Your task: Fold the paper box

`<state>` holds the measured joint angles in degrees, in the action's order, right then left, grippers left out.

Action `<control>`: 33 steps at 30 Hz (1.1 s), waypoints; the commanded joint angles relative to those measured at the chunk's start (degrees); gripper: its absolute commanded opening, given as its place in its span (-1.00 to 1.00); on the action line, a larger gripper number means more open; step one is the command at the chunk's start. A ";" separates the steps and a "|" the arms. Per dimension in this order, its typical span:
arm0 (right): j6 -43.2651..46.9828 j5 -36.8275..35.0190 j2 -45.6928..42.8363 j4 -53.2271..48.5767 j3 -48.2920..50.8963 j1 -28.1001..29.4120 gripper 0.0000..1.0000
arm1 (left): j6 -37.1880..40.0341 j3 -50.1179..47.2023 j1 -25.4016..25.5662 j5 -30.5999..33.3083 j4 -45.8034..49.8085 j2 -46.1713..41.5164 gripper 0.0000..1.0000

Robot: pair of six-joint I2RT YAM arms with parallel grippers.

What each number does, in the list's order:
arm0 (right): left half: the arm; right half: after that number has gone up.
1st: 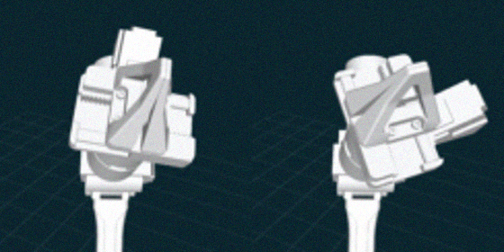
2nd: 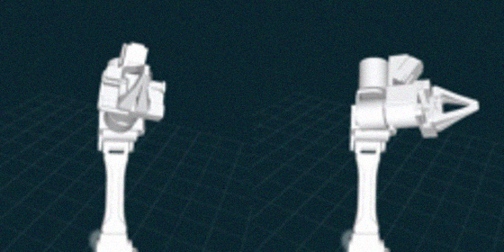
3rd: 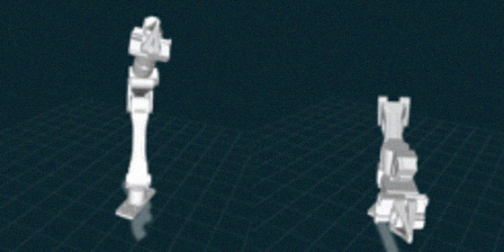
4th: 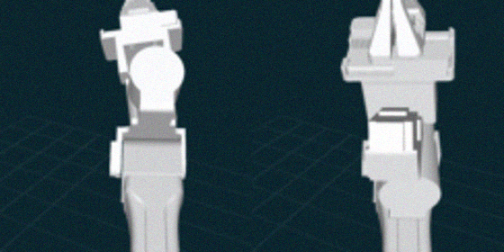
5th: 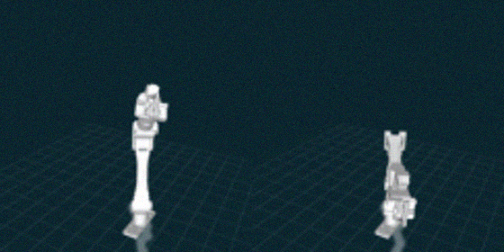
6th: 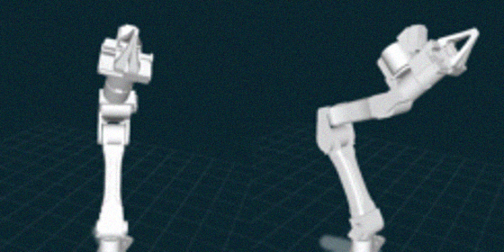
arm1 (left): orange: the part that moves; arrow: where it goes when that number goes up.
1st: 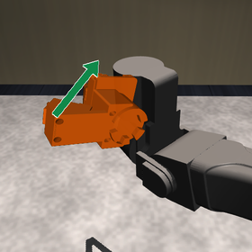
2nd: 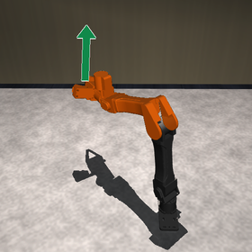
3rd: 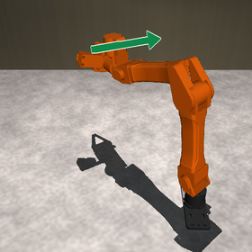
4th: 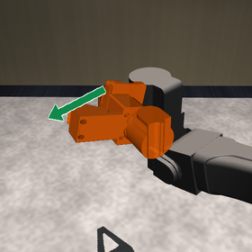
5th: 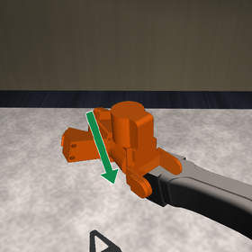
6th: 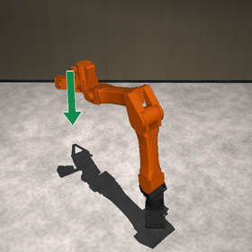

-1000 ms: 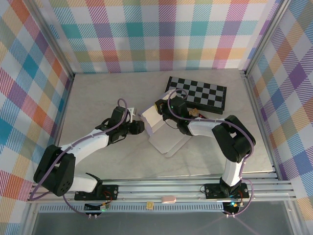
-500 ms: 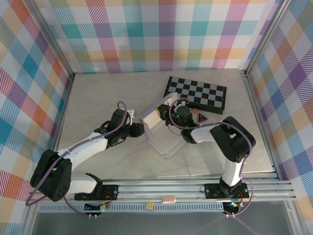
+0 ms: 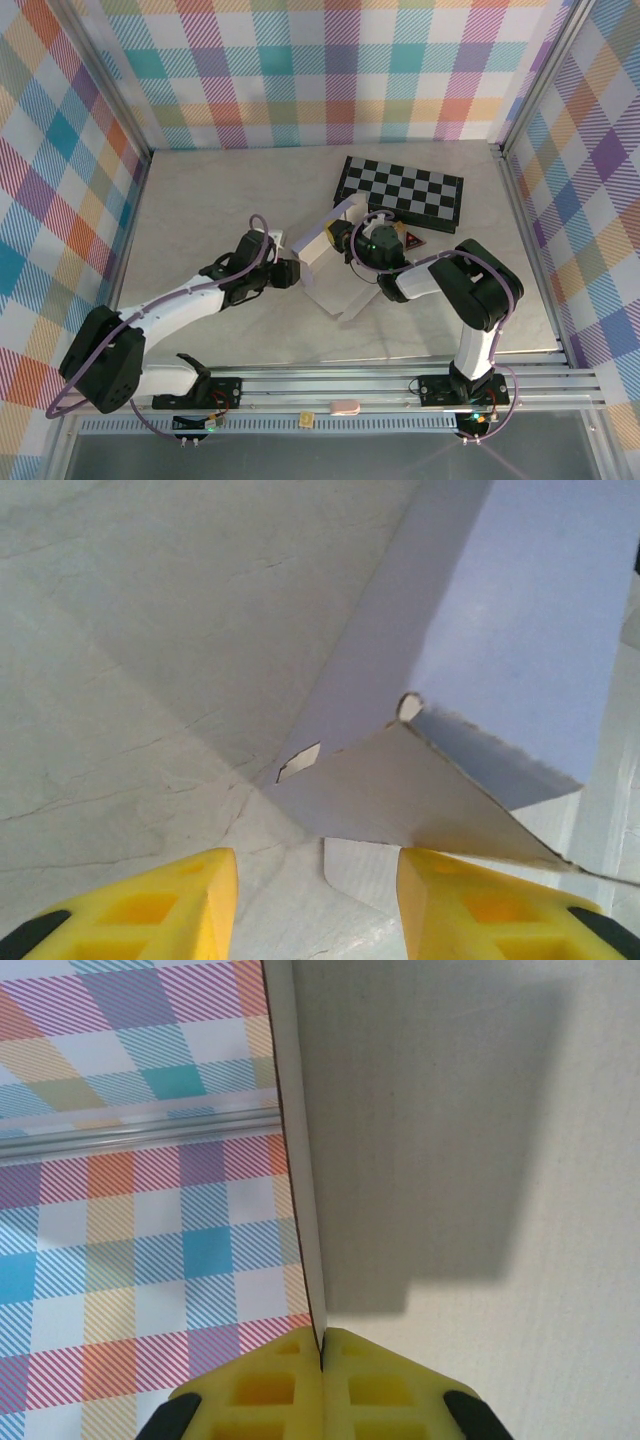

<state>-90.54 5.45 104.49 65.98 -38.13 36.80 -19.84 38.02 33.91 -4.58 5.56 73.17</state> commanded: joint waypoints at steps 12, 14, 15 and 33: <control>-0.05 1.64 0.81 -5.90 -0.48 -0.69 -1.00 | 1.83 -9.38 5.51 0.63 -13.07 -6.70 -0.20; -0.10 1.75 0.77 -6.00 -0.50 -0.67 -1.00 | 1.89 -9.74 5.70 1.97 -12.99 -6.76 -0.20; -0.08 1.91 0.85 -6.03 -0.54 -0.65 -1.00 | 1.83 -9.77 5.73 2.36 -13.04 -6.43 -0.20; -0.16 2.28 0.54 -7.07 -0.24 -0.65 -1.00 | 2.03 -4.05 5.72 6.41 -16.94 1.51 -0.19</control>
<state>-90.56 6.72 104.49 64.58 -38.85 36.32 -18.15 31.81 39.35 0.73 -8.12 74.13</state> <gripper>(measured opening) 0.042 0.399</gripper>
